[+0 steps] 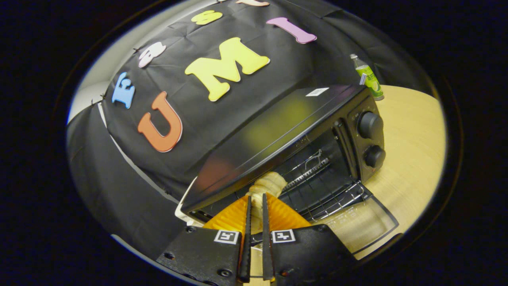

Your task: Open the toaster oven, put the food inside, and close the toaster oven door.

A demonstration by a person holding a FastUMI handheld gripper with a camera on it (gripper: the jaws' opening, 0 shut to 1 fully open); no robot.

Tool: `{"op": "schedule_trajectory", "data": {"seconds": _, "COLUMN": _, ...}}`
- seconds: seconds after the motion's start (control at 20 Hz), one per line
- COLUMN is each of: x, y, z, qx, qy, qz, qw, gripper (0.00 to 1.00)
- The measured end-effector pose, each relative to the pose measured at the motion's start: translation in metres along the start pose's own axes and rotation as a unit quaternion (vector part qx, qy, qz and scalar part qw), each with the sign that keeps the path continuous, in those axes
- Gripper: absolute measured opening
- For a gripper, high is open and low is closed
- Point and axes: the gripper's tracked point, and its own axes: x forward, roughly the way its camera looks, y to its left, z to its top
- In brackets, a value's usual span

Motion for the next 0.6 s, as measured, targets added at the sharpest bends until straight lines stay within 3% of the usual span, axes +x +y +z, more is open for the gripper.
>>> {"op": "schedule_trajectory", "data": {"seconds": 0.5, "x": 0.043, "y": -0.016, "z": 0.005, "qx": -0.045, "qy": -0.044, "qz": -0.019, "qw": 0.998, "gripper": 0.17}}
{"op": "schedule_trajectory", "data": {"seconds": 0.6, "x": 0.045, "y": -0.018, "z": 0.005, "qx": -0.061, "qy": -0.051, "qz": -0.026, "qw": 0.997, "gripper": 0.26}}
